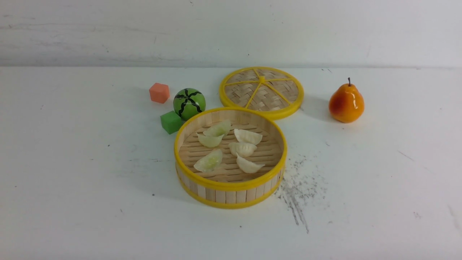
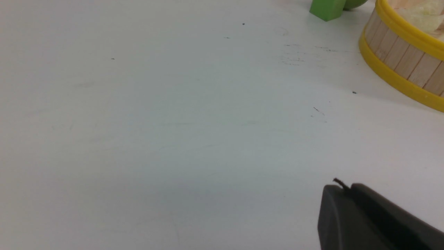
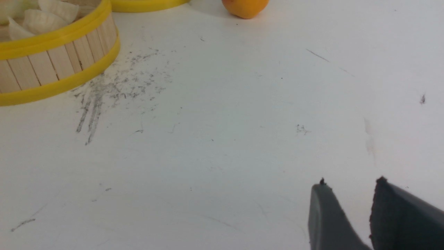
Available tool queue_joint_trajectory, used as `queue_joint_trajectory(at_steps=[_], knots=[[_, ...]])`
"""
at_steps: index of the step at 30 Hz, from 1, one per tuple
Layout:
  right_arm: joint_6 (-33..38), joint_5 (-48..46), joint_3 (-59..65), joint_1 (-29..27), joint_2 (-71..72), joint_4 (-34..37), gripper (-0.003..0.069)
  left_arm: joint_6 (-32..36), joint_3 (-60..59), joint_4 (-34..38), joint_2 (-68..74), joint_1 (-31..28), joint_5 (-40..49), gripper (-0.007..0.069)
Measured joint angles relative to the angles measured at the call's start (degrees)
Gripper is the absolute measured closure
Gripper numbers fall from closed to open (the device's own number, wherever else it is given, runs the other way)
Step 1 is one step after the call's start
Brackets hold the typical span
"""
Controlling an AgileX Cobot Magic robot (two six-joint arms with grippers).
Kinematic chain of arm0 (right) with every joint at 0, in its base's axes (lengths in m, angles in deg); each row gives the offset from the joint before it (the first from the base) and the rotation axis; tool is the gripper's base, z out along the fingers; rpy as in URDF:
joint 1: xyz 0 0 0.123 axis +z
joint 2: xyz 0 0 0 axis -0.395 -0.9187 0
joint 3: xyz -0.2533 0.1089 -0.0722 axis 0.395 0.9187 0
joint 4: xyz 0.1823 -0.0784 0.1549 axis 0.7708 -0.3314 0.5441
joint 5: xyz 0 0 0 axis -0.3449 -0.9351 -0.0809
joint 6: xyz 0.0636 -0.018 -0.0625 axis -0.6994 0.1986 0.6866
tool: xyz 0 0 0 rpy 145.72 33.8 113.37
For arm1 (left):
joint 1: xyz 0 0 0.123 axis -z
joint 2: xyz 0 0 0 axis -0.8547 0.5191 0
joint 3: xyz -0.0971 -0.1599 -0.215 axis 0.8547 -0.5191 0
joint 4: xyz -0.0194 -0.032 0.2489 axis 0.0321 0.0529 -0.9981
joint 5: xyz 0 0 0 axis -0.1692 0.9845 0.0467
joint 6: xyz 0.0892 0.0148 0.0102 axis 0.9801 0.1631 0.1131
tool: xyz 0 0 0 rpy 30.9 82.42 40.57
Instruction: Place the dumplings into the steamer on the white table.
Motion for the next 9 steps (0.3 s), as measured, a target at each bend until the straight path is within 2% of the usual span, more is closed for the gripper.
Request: queue_joint_trajectory(at_steps=[9], knots=[[0.0,0.0,0.0,0.0,0.0,0.0,0.0449,0.0,0.0,0.0,0.0,0.0,0.0,0.0601]])
